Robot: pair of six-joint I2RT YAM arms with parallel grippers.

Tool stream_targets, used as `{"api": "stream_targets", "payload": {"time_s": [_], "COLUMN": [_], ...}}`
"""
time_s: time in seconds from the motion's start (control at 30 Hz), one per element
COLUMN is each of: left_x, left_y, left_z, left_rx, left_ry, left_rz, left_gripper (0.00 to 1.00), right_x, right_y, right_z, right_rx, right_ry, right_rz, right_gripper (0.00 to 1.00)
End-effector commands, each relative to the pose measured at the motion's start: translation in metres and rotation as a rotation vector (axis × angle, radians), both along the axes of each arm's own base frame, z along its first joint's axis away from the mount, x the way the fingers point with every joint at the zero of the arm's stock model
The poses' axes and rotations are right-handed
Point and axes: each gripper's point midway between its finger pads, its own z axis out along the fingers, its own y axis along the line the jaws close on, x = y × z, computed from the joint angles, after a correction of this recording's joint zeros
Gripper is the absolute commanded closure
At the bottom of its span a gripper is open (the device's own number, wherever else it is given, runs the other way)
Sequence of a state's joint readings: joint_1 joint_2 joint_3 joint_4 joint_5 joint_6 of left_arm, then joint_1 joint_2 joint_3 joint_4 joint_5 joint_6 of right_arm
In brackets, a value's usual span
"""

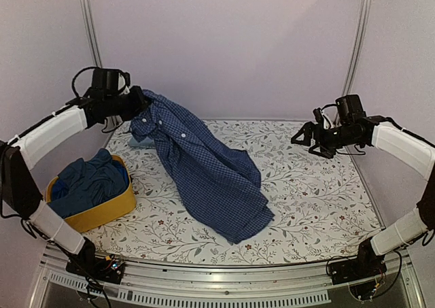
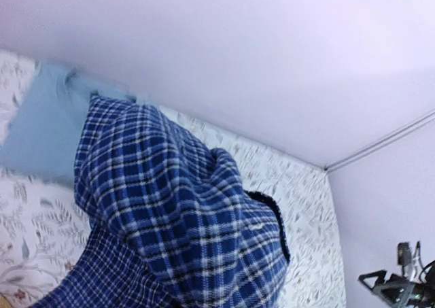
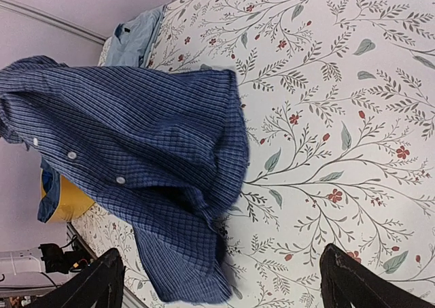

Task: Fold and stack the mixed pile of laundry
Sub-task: Pick up the crumpled shirt from the center of the board, then place the crumpled shirt at the center of the board.

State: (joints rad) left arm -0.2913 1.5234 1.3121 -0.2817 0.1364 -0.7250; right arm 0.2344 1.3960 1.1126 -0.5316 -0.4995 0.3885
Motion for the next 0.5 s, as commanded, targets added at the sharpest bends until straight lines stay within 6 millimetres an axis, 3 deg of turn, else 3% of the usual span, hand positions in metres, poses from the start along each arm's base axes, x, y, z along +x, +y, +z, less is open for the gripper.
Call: {"api": "stream_targets", "payload": {"time_s": [0.0, 0.03, 0.1, 0.13, 0.2, 0.3, 0.4, 0.43, 0.47], "left_x": [-0.006, -0.009, -0.018, -0.024, -0.027, -0.037, -0.054, -0.063, -0.076], "left_y": [0.034, 0.038, 0.025, 0.009, -0.039, -0.145, -0.262, -0.3, -0.335], "left_z": [0.177, 0.2, 0.243, 0.262, 0.273, 0.251, 0.186, 0.158, 0.135], "left_rx": [-0.011, -0.014, -0.028, -0.034, -0.014, 0.048, 0.139, 0.185, 0.227], "left_ry": [-0.425, -0.465, -0.58, -0.638, -0.683, -0.686, -0.607, -0.577, -0.552], "left_rz": [0.124, 0.148, 0.124, 0.084, -0.02, -0.224, -0.419, -0.487, -0.557], "left_gripper": [1.0, 1.0, 1.0, 1.0, 1.0, 1.0, 0.98, 0.87, 0.64], "right_x": [0.006, 0.006, 0.006, 0.005, 0.004, 0.004, 0.002, 0.002, 0.0], "right_y": [0.004, 0.005, 0.001, -0.002, -0.013, -0.04, -0.076, -0.089, -0.099], "right_z": [0.016, 0.019, 0.023, 0.028, 0.031, 0.039, 0.047, 0.047, 0.05], "right_rx": [0.012, 0.009, -0.002, -0.001, 0.012, 0.041, 0.08, 0.091, 0.099], "right_ry": [-0.025, -0.03, -0.044, -0.06, -0.065, -0.076, -0.085, -0.08, -0.085], "right_rz": [0.023, 0.031, 0.033, 0.031, 0.01, -0.059, -0.155, -0.194, -0.227], "right_gripper": [0.01, 0.01, 0.01, 0.01, 0.01, 0.01, 0.01, 0.01, 0.01]}}
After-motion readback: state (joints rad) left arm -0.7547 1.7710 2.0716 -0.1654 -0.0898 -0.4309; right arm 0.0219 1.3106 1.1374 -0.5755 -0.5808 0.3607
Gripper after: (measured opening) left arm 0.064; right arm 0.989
